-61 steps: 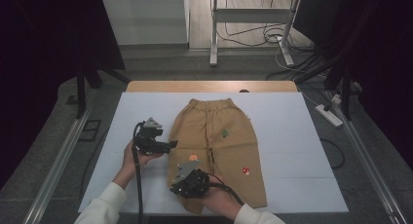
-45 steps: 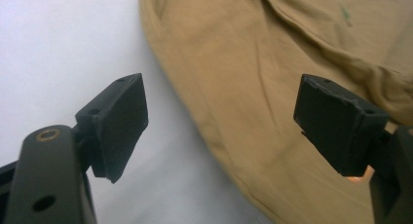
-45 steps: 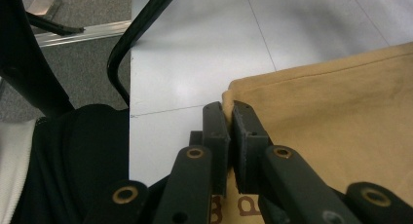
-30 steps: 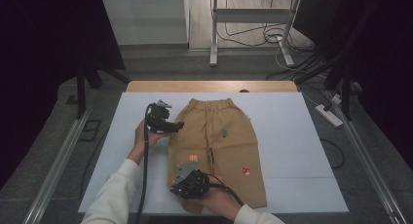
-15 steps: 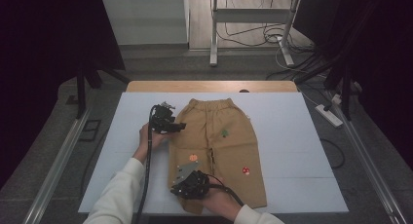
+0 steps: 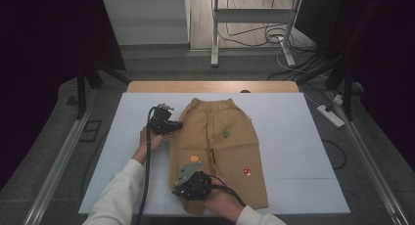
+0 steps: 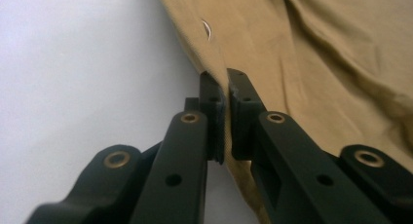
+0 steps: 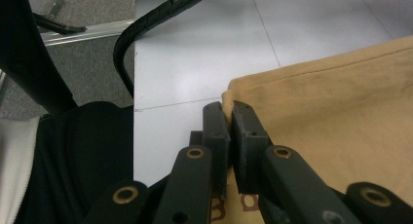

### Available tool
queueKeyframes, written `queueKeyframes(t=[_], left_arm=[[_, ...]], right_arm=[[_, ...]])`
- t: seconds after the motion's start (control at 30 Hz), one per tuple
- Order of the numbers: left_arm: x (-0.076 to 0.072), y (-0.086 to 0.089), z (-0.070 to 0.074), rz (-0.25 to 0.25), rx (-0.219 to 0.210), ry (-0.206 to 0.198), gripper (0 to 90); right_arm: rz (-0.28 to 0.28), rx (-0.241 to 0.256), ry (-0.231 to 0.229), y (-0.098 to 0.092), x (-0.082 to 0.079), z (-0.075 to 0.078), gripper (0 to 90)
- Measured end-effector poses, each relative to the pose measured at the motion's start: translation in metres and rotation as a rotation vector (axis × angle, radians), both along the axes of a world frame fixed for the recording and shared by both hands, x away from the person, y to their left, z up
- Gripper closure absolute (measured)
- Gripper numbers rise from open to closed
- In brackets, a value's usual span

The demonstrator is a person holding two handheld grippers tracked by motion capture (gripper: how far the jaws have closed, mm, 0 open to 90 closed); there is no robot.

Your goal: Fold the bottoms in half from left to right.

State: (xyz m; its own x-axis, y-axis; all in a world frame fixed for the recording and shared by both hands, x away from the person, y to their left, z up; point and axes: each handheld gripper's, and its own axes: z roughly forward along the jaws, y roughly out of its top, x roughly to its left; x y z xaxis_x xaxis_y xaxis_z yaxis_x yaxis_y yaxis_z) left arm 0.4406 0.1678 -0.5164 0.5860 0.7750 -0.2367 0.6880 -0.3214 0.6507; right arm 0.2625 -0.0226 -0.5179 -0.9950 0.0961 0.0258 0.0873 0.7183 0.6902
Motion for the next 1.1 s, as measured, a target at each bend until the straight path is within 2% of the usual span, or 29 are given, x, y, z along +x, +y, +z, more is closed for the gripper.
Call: queueKeyframes(t=[0.2, 1.1], left_arm=[[-0.002, -0.001, 0.005, -0.023, -0.015, -0.01, 85.9], [-0.006, -0.002, 0.013, -0.033, -0.068, -0.033, 85.9]], right_arm=[[0.003, 0.004, 0.0, -0.002, 0.0, 0.003, 85.1], [-0.038, 0.036, 0.018, -0.033, 0.003, 0.018, 85.3]])
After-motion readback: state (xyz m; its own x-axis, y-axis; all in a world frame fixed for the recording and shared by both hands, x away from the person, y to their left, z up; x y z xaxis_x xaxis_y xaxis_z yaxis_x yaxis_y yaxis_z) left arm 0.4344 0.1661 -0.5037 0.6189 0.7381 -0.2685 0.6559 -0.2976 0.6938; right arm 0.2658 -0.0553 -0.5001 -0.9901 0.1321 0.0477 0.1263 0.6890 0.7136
